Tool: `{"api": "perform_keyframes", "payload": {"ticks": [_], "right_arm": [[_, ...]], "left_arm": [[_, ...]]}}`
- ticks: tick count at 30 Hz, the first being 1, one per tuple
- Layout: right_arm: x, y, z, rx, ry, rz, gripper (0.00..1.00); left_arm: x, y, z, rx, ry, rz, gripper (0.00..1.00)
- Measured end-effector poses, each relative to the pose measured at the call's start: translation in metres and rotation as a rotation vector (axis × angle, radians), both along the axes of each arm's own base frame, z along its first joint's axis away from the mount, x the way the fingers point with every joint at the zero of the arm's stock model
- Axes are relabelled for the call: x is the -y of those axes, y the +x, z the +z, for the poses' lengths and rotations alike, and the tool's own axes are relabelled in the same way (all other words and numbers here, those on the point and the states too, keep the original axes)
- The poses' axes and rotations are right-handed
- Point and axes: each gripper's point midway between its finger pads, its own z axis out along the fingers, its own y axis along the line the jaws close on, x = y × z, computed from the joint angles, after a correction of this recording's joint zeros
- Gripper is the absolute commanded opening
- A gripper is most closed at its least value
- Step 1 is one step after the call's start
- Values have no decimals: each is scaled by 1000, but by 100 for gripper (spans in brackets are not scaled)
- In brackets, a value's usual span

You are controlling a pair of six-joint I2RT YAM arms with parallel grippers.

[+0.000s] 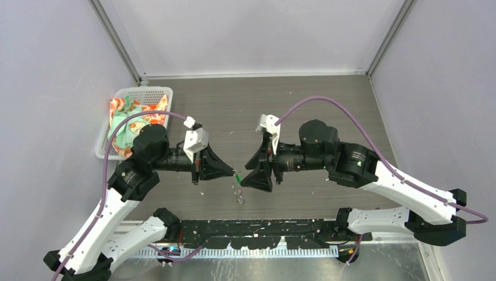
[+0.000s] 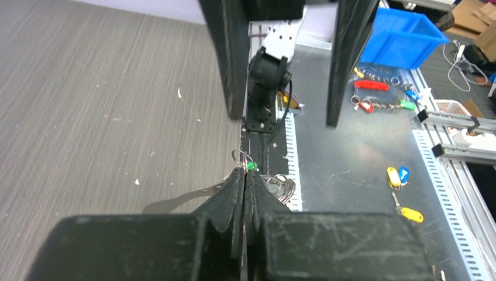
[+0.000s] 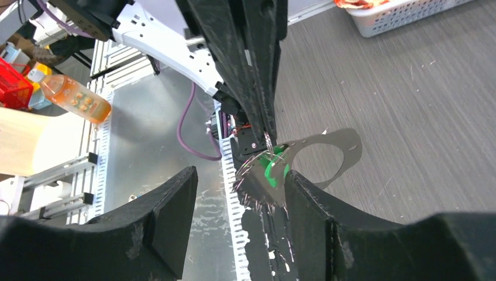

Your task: Put the keys on the keyring

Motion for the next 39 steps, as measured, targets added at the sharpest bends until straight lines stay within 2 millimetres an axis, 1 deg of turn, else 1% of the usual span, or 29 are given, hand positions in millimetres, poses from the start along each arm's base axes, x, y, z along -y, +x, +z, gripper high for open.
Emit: {"api": "perform_keyframes", "payload": {"ticks": [4, 8, 13, 15, 19, 24, 27, 32, 37, 39], "right_arm": [[-9, 6, -17, -33, -5, -25, 59], [-12, 11, -30, -52, -18, -56, 55], [-14, 16, -35, -60, 9, -85, 38], [-12, 15, -36, -62, 22, -93, 35], [-7, 17, -32, -58, 50, -114, 35], [-2, 17, -22, -51, 83, -123, 44], [-1, 16, -17, -48, 100, -123, 46], [-2, 17, -14, -45, 113, -123, 43], [-3, 17, -15, -49, 112, -123, 36], [-6, 18, -18, -56, 103, -121, 37]], "left_arm": [[4, 2, 14, -11, -48, 8, 0], [5, 2, 21, -20, -72, 11, 0], [6, 2, 25, -30, -84, 14, 0], [6, 1, 25, -37, -85, 14, 0], [6, 1, 27, -36, -90, 12, 0], [6, -1, 27, -46, -91, 6, 0], [6, -2, 26, -52, -90, 3, 0], [6, -4, 26, -54, -92, -7, 0], [5, -6, 27, -50, -95, -13, 0], [5, -6, 27, -50, -95, -13, 0]]}}
